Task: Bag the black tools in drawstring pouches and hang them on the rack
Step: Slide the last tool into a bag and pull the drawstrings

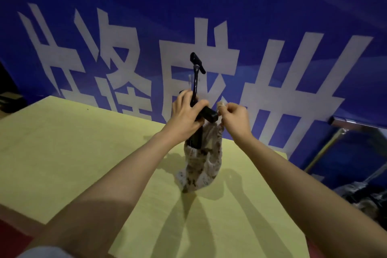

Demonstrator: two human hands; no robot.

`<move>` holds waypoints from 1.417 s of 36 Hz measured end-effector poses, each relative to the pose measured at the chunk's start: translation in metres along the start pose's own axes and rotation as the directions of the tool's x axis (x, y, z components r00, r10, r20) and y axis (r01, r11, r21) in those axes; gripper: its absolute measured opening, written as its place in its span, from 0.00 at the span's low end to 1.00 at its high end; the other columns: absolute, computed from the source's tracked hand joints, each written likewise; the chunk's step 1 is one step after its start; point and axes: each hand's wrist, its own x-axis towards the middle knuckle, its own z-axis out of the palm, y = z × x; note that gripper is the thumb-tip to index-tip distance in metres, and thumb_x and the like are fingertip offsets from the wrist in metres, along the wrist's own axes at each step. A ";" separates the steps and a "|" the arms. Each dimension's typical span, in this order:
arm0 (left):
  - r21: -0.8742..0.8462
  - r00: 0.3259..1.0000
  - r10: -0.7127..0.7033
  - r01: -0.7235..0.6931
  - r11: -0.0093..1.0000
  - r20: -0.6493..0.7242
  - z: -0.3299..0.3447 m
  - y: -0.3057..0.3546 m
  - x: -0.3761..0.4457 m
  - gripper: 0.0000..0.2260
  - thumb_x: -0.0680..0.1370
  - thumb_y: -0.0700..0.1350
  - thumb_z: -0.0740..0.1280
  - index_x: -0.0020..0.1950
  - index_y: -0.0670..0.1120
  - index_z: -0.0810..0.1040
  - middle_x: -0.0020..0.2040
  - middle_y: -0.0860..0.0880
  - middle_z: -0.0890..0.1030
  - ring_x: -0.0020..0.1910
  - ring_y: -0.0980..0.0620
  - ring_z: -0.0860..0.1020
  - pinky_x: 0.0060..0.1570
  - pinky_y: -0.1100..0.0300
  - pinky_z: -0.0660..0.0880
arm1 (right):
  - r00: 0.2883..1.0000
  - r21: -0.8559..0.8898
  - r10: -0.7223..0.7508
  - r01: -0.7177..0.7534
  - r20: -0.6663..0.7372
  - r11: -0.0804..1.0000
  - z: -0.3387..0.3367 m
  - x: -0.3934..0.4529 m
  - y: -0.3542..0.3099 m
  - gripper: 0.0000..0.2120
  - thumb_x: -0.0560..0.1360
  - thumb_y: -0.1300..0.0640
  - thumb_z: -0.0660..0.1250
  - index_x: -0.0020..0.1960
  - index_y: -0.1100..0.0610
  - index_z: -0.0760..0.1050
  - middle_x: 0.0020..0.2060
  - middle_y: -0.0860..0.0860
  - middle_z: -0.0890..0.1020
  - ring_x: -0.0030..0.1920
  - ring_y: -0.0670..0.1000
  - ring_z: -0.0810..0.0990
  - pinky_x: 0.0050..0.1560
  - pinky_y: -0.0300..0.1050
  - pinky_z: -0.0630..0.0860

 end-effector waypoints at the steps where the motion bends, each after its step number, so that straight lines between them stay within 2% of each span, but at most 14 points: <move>1: -0.007 1.000 0.005 -0.005 1.000 0.000 -0.003 -0.001 0.001 0.15 0.75 0.42 0.67 0.61 0.48 0.71 0.64 0.42 0.64 0.68 0.42 0.58 0.65 0.46 0.60 | 1.000 0.041 0.013 -0.012 -0.009 0.999 -0.001 0.004 -0.006 0.19 0.79 0.51 0.61 0.32 0.58 0.74 0.25 0.54 0.73 0.28 0.52 0.73 0.37 0.50 0.74; 8: -0.013 0.993 0.043 -0.042 0.999 0.106 -0.010 -0.004 0.002 0.18 0.73 0.29 0.60 0.60 0.44 0.71 0.69 0.43 0.62 0.70 0.44 0.57 0.66 0.51 0.57 | 0.998 0.229 -0.028 0.041 -0.059 0.973 -0.014 0.029 -0.053 0.21 0.80 0.53 0.59 0.30 0.58 0.75 0.23 0.55 0.73 0.25 0.52 0.72 0.36 0.50 0.74; 13: -0.032 0.956 -0.019 0.030 0.999 0.292 -0.012 -0.008 0.002 0.23 0.73 0.43 0.65 0.67 0.48 0.65 0.74 0.47 0.58 0.71 0.40 0.59 0.69 0.47 0.60 | 0.995 0.236 -0.089 0.097 -0.048 0.967 -0.019 0.034 -0.070 0.20 0.80 0.56 0.60 0.31 0.59 0.74 0.21 0.51 0.71 0.21 0.45 0.70 0.32 0.45 0.73; 17: -0.043 0.912 -0.080 0.106 0.993 0.403 -0.019 -0.007 0.007 0.32 0.71 0.53 0.67 0.72 0.50 0.58 0.72 0.51 0.56 0.71 0.42 0.58 0.66 0.47 0.64 | 0.985 0.162 -0.157 0.166 -0.067 0.973 -0.017 0.032 -0.072 0.21 0.80 0.53 0.60 0.30 0.56 0.74 0.24 0.55 0.70 0.27 0.52 0.70 0.30 0.43 0.71; 22: -0.177 0.947 -0.193 0.243 0.954 0.258 -0.023 0.003 0.014 0.24 0.76 0.55 0.63 0.69 0.52 0.60 0.68 0.49 0.59 0.69 0.40 0.58 0.66 0.48 0.61 | 0.964 0.073 -0.265 0.264 0.007 0.962 -0.017 0.028 -0.085 0.22 0.80 0.51 0.60 0.31 0.60 0.75 0.21 0.51 0.69 0.25 0.50 0.69 0.31 0.44 0.69; 27: -0.126 0.934 -0.346 0.356 0.926 0.090 -0.023 0.030 0.035 0.29 0.74 0.65 0.60 0.70 0.52 0.62 0.77 0.47 0.44 0.76 0.42 0.43 0.74 0.44 0.48 | 0.951 0.024 -0.308 0.307 0.032 0.951 -0.014 0.027 -0.096 0.22 0.79 0.52 0.62 0.34 0.66 0.77 0.26 0.59 0.75 0.27 0.53 0.71 0.31 0.45 0.70; 29: -0.073 0.933 -0.332 0.344 0.936 0.137 -0.022 0.038 0.043 0.25 0.76 0.63 0.58 0.68 0.50 0.68 0.78 0.46 0.49 0.77 0.44 0.41 0.75 0.45 0.44 | 0.950 0.032 -0.311 0.310 0.022 0.950 -0.015 0.027 -0.098 0.21 0.79 0.52 0.62 0.35 0.66 0.78 0.27 0.63 0.76 0.27 0.52 0.71 0.30 0.46 0.70; 31: -0.082 0.929 -0.331 0.347 0.934 0.164 -0.018 0.043 0.050 0.18 0.79 0.59 0.57 0.56 0.48 0.76 0.75 0.47 0.62 0.78 0.48 0.45 0.74 0.47 0.44 | 0.947 0.038 -0.320 0.319 0.022 0.947 -0.016 0.026 -0.098 0.21 0.79 0.53 0.62 0.35 0.67 0.78 0.28 0.64 0.76 0.27 0.53 0.70 0.30 0.46 0.70; 34: -0.146 0.933 -0.327 0.348 0.926 0.150 -0.011 0.046 0.048 0.14 0.80 0.53 0.57 0.50 0.46 0.77 0.66 0.47 0.73 0.77 0.49 0.54 0.74 0.49 0.47 | 0.941 0.050 -0.338 0.338 -0.013 0.940 -0.020 0.024 -0.098 0.21 0.79 0.53 0.63 0.34 0.66 0.77 0.23 0.56 0.73 0.26 0.50 0.69 0.34 0.50 0.73; 36: -0.195 0.947 -0.293 0.315 0.929 0.134 -0.009 0.047 0.041 0.15 0.81 0.50 0.58 0.59 0.43 0.77 0.69 0.45 0.71 0.75 0.48 0.57 0.74 0.50 0.44 | 0.938 0.076 -0.339 0.344 -0.068 0.936 -0.024 0.025 -0.098 0.20 0.79 0.54 0.63 0.32 0.65 0.76 0.20 0.46 0.70 0.23 0.45 0.67 0.40 0.51 0.76; 38: -0.154 0.951 -0.263 0.288 0.945 0.161 -0.007 0.048 0.036 0.17 0.81 0.50 0.57 0.64 0.43 0.75 0.72 0.46 0.69 0.76 0.49 0.55 0.73 0.52 0.40 | 0.926 0.101 -0.358 0.370 -0.119 0.924 -0.029 0.025 -0.100 0.20 0.79 0.55 0.63 0.31 0.64 0.76 0.18 0.45 0.69 0.24 0.46 0.71 0.47 0.52 0.77; 42: 0.012 0.863 -0.337 0.360 0.933 0.376 -0.002 0.059 0.048 0.13 0.80 0.50 0.54 0.50 0.50 0.78 0.64 0.53 0.75 0.77 0.54 0.47 0.72 0.46 0.40 | 0.900 0.102 -0.367 0.399 -0.234 0.911 -0.044 0.024 -0.107 0.19 0.79 0.57 0.63 0.31 0.65 0.75 0.21 0.46 0.71 0.24 0.43 0.67 0.39 0.50 0.76; 45: 0.127 0.842 -0.335 0.311 0.942 0.422 0.001 0.066 0.055 0.15 0.79 0.52 0.52 0.51 0.52 0.78 0.65 0.56 0.74 0.77 0.55 0.44 0.73 0.43 0.38 | 0.886 0.093 -0.335 0.381 -0.320 0.920 -0.058 0.023 -0.108 0.20 0.79 0.57 0.63 0.31 0.65 0.75 0.18 0.44 0.69 0.23 0.43 0.65 0.37 0.46 0.75; 51: 0.265 0.867 -0.325 0.235 0.935 0.378 0.005 0.077 0.049 0.14 0.79 0.56 0.56 0.57 0.55 0.78 0.70 0.53 0.70 0.78 0.51 0.43 0.72 0.44 0.39 | 0.875 0.080 -0.278 0.334 -0.396 0.939 -0.089 0.012 -0.101 0.20 0.79 0.56 0.64 0.33 0.69 0.76 0.29 0.66 0.77 0.29 0.53 0.70 0.36 0.48 0.74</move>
